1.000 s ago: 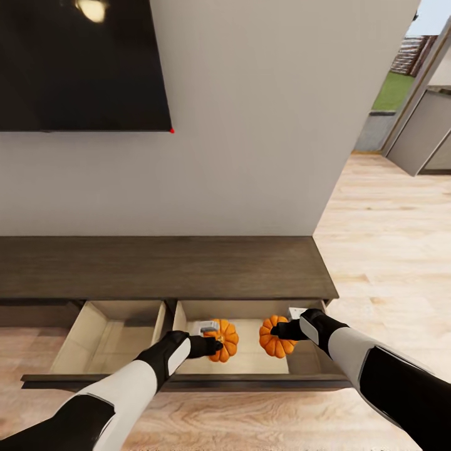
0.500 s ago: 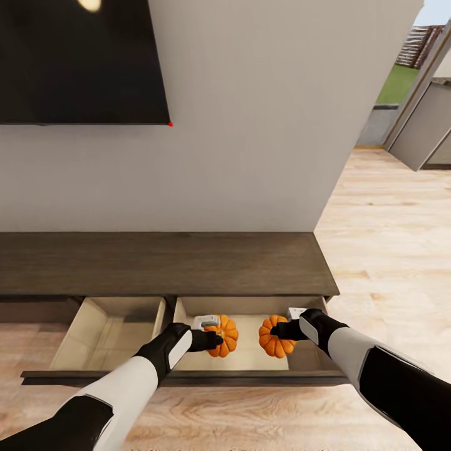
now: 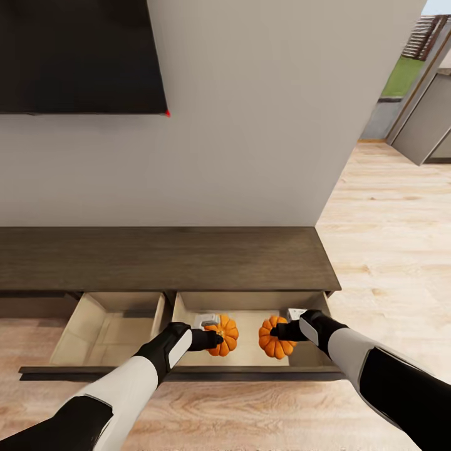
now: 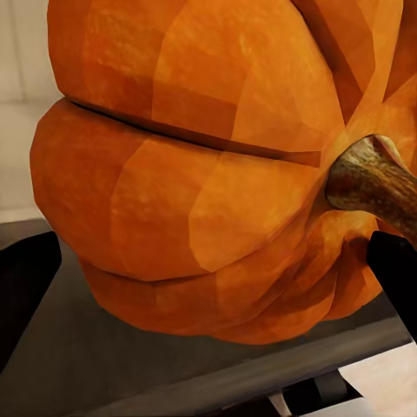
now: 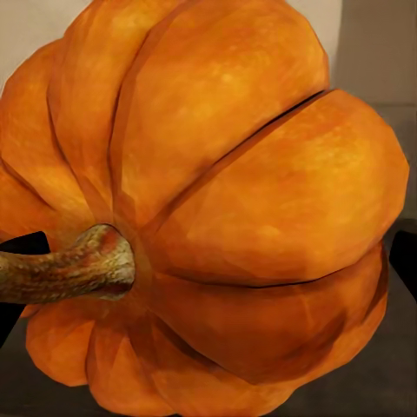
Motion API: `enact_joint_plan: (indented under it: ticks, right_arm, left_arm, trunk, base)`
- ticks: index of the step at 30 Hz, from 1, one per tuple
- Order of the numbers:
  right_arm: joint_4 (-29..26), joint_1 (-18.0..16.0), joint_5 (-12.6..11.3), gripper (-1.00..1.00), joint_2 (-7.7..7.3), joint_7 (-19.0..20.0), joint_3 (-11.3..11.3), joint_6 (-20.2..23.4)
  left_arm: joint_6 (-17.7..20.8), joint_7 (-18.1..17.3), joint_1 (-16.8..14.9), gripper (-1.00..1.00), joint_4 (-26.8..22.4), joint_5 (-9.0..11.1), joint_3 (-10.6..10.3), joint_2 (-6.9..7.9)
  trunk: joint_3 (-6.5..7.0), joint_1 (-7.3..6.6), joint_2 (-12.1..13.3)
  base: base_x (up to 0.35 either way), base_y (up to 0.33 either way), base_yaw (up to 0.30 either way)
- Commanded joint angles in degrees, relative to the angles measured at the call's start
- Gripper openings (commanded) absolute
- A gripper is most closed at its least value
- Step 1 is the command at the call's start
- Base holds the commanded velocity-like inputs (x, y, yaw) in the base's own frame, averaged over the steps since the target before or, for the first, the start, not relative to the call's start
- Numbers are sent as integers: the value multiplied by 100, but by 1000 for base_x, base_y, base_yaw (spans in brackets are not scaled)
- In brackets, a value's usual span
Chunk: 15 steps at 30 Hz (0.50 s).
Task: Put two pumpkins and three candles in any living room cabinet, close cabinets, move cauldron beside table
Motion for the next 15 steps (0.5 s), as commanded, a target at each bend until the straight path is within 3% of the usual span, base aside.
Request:
enact_joint_plan:
  ticks: [1,4,11,15]
  right_arm:
    - [-3,2,-28,-100,-3,23,40,19]
    - [-3,18,-28,-100,-3,25,40,19]
    - [-10,22,-28,-100,-3,33,40,19]
    - [-12,22,-28,-100,-3,34,40,19]
  left_arm:
    - [21,-6,-3,-100,-6,9,-6,0]
    - [21,-7,-3,-100,-6,9,0,0]
    - [14,-14,-3,-100,-6,9,2,0]
    - [13,-14,-3,-100,-6,9,2,0]
  trunk:
    - [-31,22,-44]
    - [-113,88,-164]
    - [-147,88,-164]
    - [-149,88,-164]
  base:
    - [0,0,0]
    - [0,0,0]
    - [6,0,0]
    - [191,0,0]
